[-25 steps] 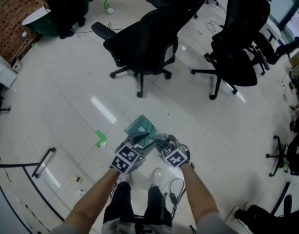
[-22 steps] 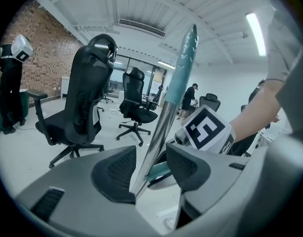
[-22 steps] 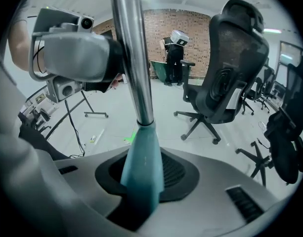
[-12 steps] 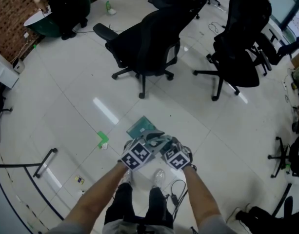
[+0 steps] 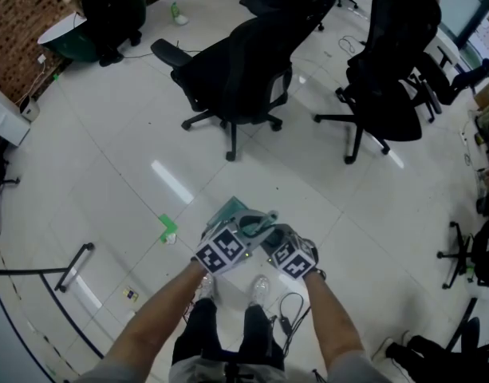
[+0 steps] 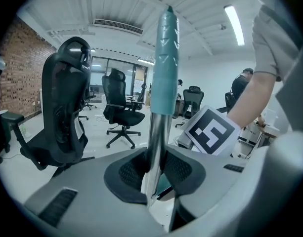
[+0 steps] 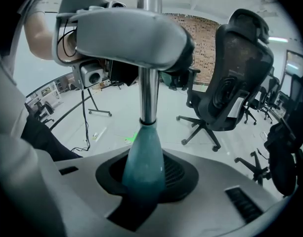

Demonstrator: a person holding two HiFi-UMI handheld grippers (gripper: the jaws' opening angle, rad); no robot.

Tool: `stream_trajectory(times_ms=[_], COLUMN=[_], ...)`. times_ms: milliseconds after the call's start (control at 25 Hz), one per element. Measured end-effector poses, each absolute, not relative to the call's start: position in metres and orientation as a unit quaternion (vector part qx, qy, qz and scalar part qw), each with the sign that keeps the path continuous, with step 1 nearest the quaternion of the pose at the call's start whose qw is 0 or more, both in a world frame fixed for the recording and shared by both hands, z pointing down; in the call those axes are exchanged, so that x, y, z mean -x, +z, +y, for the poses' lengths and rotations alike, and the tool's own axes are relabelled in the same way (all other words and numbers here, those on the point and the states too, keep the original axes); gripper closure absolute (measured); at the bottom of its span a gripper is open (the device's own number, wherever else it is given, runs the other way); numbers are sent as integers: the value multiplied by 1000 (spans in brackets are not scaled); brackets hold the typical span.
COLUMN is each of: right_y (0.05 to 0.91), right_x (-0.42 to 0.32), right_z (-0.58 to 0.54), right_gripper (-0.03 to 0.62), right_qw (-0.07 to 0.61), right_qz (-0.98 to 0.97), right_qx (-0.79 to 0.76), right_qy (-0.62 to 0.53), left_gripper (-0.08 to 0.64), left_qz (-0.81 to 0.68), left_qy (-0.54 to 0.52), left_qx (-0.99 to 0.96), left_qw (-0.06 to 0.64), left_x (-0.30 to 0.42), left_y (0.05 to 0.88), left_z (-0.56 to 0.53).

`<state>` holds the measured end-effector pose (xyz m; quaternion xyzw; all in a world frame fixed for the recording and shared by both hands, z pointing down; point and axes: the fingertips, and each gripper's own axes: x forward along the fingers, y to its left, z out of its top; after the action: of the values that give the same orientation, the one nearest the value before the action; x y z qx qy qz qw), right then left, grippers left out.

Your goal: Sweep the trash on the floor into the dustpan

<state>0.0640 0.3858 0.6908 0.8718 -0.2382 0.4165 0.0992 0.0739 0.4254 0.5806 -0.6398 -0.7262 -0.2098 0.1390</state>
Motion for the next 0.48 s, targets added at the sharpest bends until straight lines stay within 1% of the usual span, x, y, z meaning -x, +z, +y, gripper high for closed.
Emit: stream_trajectory(times_ms=[320,400,480], right_y=[664,662,658], right_x=[-53,-42,-28], right_z=[381,389,399], right_gripper=[495,494,494], right_qw=[111,92,62], right_qz=[-262,-253,-233], right_qx=[-865,-868,-877], right_qy=[412,416,415], left_gripper=[476,479,480], left_qz=[-729,-706,-692], left_qy=[-206,-207,-203], left_qx=[641,668,684], left_qw=[122,107,106], left_x=[-69,-89,-113], left_y=[553,543,532], left_z=[419,407,391])
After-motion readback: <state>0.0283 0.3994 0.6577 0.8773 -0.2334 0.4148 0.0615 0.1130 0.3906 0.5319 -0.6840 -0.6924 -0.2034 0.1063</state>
